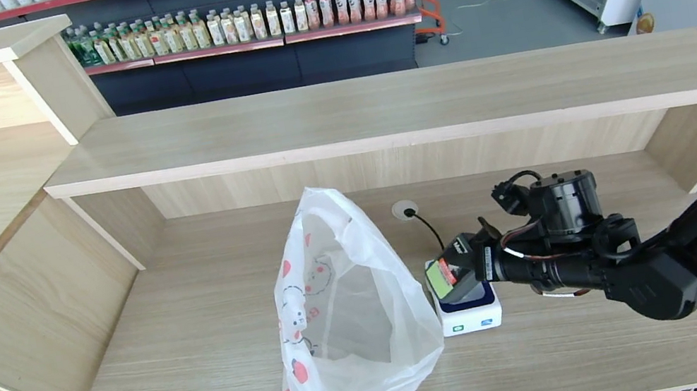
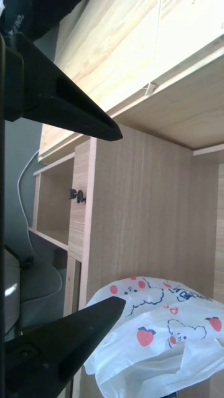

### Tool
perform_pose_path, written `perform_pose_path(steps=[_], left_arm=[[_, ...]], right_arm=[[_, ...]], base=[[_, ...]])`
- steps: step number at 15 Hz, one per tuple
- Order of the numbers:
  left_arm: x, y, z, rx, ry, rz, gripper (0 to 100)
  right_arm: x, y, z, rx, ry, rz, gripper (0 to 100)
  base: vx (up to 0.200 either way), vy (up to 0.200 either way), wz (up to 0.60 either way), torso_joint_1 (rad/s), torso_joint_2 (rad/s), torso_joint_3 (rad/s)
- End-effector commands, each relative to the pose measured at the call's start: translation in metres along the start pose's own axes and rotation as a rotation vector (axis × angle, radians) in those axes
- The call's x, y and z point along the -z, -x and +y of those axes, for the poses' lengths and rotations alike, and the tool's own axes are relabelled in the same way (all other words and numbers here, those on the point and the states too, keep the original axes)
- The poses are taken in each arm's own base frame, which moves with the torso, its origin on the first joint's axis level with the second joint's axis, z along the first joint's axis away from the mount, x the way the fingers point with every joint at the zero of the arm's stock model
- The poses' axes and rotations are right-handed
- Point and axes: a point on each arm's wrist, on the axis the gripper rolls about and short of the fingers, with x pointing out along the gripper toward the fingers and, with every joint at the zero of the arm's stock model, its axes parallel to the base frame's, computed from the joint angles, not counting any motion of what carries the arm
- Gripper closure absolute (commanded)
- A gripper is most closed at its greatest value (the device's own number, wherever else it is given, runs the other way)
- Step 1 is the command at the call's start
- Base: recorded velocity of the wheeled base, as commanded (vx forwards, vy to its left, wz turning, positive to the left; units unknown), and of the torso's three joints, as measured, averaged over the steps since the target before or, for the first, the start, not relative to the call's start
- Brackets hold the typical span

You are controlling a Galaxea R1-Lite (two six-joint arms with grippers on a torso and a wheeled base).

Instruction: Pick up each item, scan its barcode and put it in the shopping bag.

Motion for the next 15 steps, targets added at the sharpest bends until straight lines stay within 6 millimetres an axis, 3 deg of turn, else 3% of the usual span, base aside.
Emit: perform_pose_path(steps=[1, 4, 7, 8, 11, 15], left_arm=[[0.0, 0.0, 0.0, -0.001, 0.0, 0.0, 0], [0.0, 0.0, 0.0, -0.001, 0.0, 0.0, 0], [0.0, 0.0, 0.0, -0.001, 0.0, 0.0, 0], [0.0, 0.0, 0.0, -0.001, 0.0, 0.0, 0], [0.0, 0.0, 0.0, -0.001, 0.0, 0.0, 0], [0.0, 0.0, 0.0, -0.001, -0.003, 0.0, 0]], right_arm=[[0.006, -0.005, -0.004, 0.01, -0.004, 0.015, 100], [-0.007, 0.005, 0.004, -0.013, -0.004, -0.034, 100], [-0.038, 0.049, 0.027, -0.062, 0.033, -0.168, 100], [-0.044, 0.073, 0.034, -0.071, 0.097, -0.214, 100], [-0.026, 0.111, 0.035, -0.053, 0.197, -0.212, 100], [-0.017, 0.136, 0.037, -0.057, 0.204, -0.225, 100]], base=[[0.0, 0.0, 0.0, 0.0, 0.0, 0.0], [0.0, 0.0, 0.0, 0.0, 0.0, 0.0], [0.0, 0.0, 0.0, 0.0, 0.0, 0.0], [0.0, 0.0, 0.0, 0.0, 0.0, 0.0], [0.0, 0.0, 0.0, 0.0, 0.0, 0.0], [0.0, 0.0, 0.0, 0.0, 0.0, 0.0]])
